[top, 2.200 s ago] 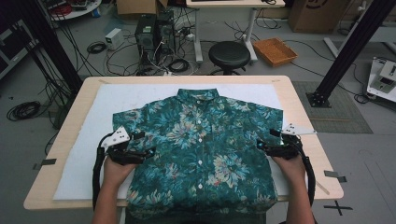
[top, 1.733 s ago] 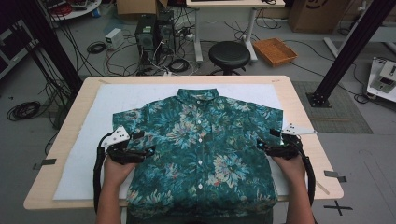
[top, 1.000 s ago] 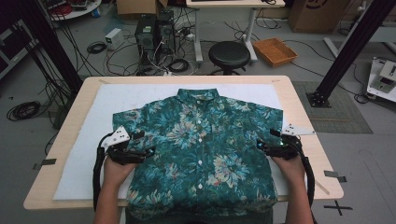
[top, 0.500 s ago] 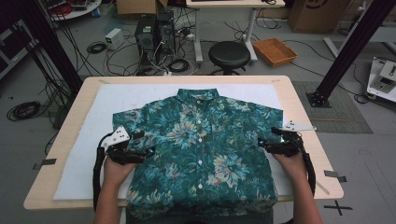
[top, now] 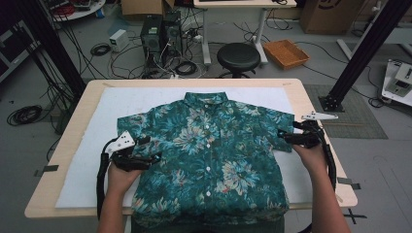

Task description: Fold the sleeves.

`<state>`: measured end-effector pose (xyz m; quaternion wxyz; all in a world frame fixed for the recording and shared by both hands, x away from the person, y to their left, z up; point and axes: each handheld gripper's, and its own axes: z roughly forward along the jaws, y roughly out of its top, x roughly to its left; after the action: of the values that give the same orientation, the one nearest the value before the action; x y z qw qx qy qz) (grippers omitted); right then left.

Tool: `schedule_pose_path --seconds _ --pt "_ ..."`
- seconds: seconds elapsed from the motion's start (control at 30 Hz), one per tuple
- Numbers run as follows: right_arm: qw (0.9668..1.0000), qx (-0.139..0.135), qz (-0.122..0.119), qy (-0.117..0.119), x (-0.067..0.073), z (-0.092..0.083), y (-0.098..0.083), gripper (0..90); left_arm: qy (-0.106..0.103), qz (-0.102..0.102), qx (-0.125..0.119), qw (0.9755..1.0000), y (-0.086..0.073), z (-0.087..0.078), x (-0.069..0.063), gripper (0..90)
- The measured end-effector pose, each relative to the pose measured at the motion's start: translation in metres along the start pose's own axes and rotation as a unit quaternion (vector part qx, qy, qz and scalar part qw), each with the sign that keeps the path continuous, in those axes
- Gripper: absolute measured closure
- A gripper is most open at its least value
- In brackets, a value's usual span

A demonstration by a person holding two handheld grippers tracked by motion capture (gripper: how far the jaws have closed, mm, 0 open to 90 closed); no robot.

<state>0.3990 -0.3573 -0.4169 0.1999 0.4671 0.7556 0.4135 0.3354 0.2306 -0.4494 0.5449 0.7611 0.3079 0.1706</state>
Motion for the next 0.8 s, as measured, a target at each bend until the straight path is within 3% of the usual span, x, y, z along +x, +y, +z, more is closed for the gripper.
schedule_pose_path --seconds 0.23,0.27,0.3,0.47,0.57,0.67,0.8 --pt "0.9997 0.012 0.018 -0.011 -0.016 0.011 0.006 19.9 0.0 0.0 0.0 1.0 0.0 0.0 0.0 19.2" --pt "0.9992 0.017 0.033 -0.01 -0.022 0.016 0.007 19.9 0.001 -0.001 -0.001 1.0 0.0 0.0 0.0 19.2" --pt "0.9992 0.017 0.033 -0.01 -0.022 0.016 0.007 19.9 0.001 -0.001 -0.001 1.0 0.0 0.0 0.0 19.2" --pt "0.9977 0.043 0.045 -0.025 -0.033 0.029 0.015 19.9 0.0 0.0 0.0 1.0 0.0 0.0 0.0 19.2" --pt "0.9971 0.048 0.054 -0.023 -0.038 0.036 0.017 26.8 0.0 0.001 0.0 1.0 0.0 0.0 0.0 19.2" --pt "0.9953 0.065 0.063 -0.032 -0.043 0.043 0.017 26.9 0.001 0.0 0.0 1.0 0.0 0.0 0.0 19.2" --pt "0.9918 0.083 0.077 -0.059 -0.052 0.051 0.014 34.8 0.0 0.0 -0.001 1.0 0.0 0.0 0.0 19.1"
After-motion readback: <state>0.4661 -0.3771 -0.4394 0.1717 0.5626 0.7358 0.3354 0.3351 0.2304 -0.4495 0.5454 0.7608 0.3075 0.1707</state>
